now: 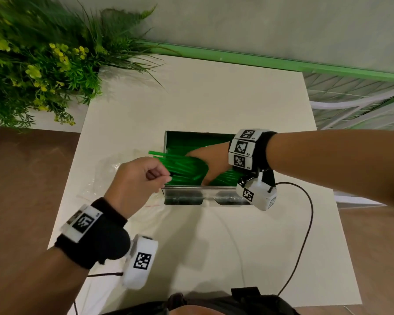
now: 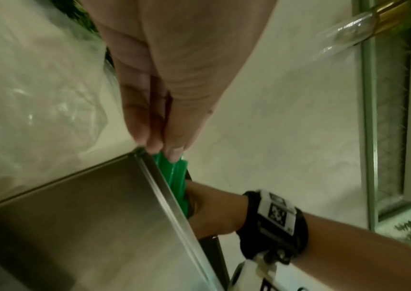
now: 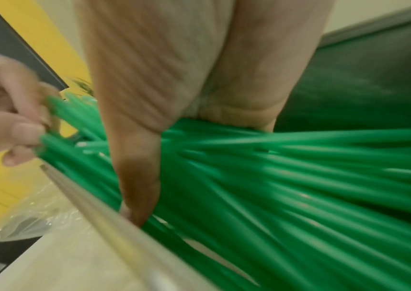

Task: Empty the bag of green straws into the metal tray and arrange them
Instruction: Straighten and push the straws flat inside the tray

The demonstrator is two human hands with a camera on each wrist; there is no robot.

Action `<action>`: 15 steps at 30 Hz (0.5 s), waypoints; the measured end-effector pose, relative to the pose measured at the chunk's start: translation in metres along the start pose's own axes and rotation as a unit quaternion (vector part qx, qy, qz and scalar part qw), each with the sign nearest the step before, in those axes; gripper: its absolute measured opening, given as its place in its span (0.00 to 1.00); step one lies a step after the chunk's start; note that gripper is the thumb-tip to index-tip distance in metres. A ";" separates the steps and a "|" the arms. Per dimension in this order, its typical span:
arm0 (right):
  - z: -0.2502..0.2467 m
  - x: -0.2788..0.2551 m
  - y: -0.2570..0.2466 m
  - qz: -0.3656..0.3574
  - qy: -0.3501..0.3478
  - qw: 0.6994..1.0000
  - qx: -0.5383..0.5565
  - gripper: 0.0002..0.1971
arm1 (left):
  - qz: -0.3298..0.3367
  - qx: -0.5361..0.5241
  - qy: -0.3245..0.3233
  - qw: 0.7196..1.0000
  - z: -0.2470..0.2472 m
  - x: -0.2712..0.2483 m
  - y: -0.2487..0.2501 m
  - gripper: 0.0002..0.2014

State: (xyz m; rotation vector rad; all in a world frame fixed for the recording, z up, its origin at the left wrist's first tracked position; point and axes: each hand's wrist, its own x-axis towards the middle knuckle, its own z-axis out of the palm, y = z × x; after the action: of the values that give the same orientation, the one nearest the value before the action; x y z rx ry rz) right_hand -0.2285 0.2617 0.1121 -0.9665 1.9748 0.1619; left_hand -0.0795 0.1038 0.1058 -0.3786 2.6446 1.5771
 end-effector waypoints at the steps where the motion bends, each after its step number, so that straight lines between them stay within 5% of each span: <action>1: 0.000 0.001 -0.004 -0.007 0.016 1.000 0.000 0.48 | 0.015 0.023 0.005 1.000 0.004 0.003 0.001 0.10; 6: -0.002 0.005 -0.009 -0.040 0.048 0.998 0.014 0.32 | 0.013 0.003 0.032 0.999 0.003 0.004 0.005 0.13; 10: -0.008 0.002 -0.009 -0.046 0.068 0.996 0.026 0.26 | 0.023 -0.039 0.130 0.991 -0.014 -0.001 0.005 0.12; 15: -0.022 -0.003 -0.012 -0.036 0.068 0.996 0.042 0.22 | 0.025 -0.056 0.124 0.990 -0.013 0.000 -0.001 0.19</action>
State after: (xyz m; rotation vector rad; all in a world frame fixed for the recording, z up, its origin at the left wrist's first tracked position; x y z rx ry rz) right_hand -0.2340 0.2451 0.1298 -1.0158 2.0504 -0.0278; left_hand -0.0780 0.0919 0.1108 -0.5532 2.7681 1.8098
